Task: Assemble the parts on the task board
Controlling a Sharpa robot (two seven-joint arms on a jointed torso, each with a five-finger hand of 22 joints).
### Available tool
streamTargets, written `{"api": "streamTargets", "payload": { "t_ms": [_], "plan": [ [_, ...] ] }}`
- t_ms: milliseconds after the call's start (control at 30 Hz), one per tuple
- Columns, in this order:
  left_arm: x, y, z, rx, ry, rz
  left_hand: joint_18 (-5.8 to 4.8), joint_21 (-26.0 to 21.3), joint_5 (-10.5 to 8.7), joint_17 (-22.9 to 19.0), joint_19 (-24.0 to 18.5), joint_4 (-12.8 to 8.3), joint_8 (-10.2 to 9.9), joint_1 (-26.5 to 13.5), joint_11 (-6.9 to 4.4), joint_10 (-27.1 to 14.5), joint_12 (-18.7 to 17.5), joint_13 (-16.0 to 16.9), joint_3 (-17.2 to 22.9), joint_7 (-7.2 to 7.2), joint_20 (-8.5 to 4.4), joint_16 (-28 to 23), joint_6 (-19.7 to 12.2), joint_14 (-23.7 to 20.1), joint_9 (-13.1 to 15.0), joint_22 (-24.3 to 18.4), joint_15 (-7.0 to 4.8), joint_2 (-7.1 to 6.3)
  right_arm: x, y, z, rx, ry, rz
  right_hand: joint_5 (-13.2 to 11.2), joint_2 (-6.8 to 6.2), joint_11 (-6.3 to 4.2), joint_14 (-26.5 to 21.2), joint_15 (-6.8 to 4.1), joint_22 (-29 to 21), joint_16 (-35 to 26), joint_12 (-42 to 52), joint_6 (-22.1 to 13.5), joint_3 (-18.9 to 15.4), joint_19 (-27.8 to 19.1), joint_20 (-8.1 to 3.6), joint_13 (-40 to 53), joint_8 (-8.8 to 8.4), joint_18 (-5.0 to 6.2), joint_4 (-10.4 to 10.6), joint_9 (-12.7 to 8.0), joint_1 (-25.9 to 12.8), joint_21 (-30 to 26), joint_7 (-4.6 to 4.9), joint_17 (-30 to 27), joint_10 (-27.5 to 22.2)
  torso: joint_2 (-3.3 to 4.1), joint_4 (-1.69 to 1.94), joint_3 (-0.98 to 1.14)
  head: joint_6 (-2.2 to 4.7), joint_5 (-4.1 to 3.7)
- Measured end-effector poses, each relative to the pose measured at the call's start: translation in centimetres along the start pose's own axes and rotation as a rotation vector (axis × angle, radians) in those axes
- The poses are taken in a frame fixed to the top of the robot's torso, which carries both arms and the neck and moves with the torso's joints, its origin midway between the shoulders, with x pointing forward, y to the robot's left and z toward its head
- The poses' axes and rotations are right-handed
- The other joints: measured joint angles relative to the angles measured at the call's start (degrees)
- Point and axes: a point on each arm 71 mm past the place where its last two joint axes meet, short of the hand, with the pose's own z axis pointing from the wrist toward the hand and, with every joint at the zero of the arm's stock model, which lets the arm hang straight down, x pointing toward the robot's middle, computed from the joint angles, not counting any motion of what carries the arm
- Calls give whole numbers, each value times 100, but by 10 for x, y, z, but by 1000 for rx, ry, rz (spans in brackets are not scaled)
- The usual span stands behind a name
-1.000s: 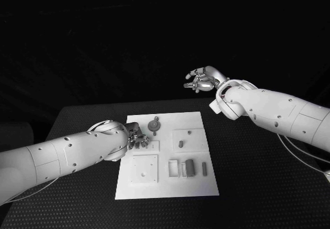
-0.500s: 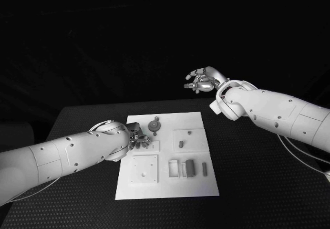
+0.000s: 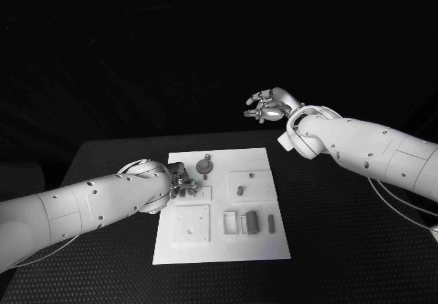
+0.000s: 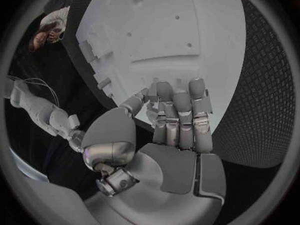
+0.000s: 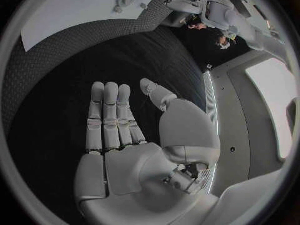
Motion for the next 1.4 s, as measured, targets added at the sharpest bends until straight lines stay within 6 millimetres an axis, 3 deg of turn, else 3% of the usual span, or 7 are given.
{"api": "streamTargets", "payload": {
  "t_ms": [233,933,1200,1400],
  "plan": [
    [0,0,0,-2,2,1,0,0,-63,-20,0,85,1,-51,0,0,23,-6,-6,-7,0,0,-10,0,0,-1,0,-125,0,0,0,0,0,0,0,0,0,0,0,1,0,0,-1,0,0,0,-6,0,0,0,0,0,0,1,4,0,0,0,-2,-7,0],
    [0,0,0,-4,6,3,0,-21,-104,-53,-1,225,-15,-113,0,0,23,-10,-19,-17,2,22,-10,-20,7,-2,-19,-276,1,0,0,1,2,1,0,0,0,21,-21,9,-23,22,10,0,0,0,-17,0,0,0,-5,0,0,-10,22,0,1,0,-2,-19,-4],
    [0,0,0,-4,8,4,1,-21,-115,-60,-2,245,-15,-113,0,0,23,-14,-39,-24,3,22,-15,-20,7,-2,-19,-276,1,-1,-1,2,2,2,0,0,0,21,-21,9,-23,22,9,0,0,0,-23,0,0,0,-5,0,0,-9,27,0,1,0,-2,-30,-8],
    [0,0,0,-4,9,4,1,-21,-130,-68,-2,291,-13,-153,20,-20,23,-15,-39,-25,3,37,-14,-20,7,-3,-19,-372,1,-1,-1,2,2,2,0,0,0,20,-21,9,-23,22,9,0,1,1,-27,0,0,0,-10,0,0,-9,33,0,1,1,-2,-35,-8]
  ]
}}
